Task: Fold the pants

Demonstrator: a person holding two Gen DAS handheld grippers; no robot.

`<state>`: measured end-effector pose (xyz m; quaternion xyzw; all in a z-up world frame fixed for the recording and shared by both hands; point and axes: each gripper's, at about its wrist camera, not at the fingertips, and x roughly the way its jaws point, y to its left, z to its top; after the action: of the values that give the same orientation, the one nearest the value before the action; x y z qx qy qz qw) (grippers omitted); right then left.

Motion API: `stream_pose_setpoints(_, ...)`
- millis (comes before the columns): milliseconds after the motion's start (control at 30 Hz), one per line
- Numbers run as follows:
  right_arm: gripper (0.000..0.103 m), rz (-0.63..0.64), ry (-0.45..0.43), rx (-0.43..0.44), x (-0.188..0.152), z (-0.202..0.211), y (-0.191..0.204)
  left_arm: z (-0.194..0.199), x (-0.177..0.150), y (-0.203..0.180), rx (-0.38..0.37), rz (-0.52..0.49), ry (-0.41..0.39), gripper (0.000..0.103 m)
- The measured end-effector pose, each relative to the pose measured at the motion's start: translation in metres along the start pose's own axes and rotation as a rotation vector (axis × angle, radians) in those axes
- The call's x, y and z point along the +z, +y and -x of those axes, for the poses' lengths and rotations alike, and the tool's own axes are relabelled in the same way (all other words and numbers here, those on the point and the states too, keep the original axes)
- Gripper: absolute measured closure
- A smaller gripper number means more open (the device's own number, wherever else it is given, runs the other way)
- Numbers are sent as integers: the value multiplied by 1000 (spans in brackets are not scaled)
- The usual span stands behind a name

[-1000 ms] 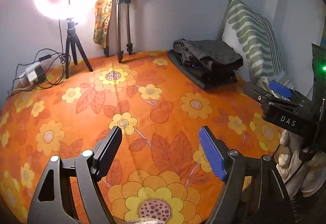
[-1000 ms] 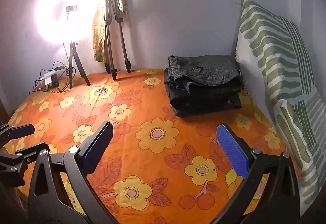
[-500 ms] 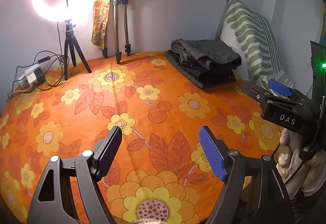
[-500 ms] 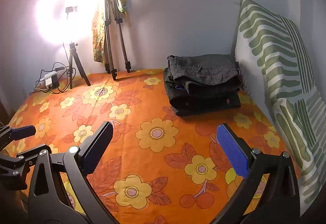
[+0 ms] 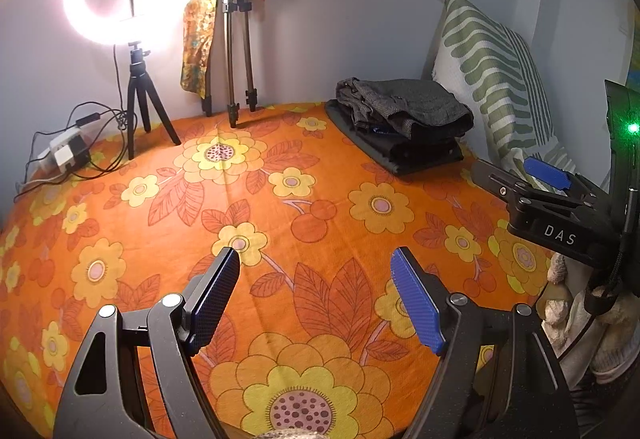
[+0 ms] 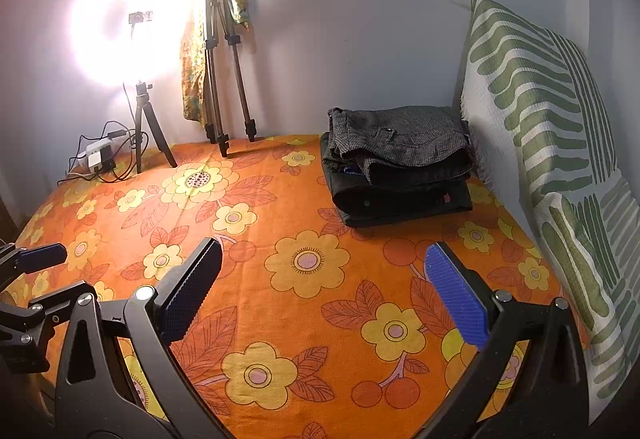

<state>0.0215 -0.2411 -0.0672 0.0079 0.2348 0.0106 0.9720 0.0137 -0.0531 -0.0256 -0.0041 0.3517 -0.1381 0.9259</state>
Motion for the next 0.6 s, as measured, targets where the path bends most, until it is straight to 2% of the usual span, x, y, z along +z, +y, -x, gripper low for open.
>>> stream_pose_setpoints(600,0,1,-1,-1,-1,0,1,1,1,-1,0,1,-1,25)
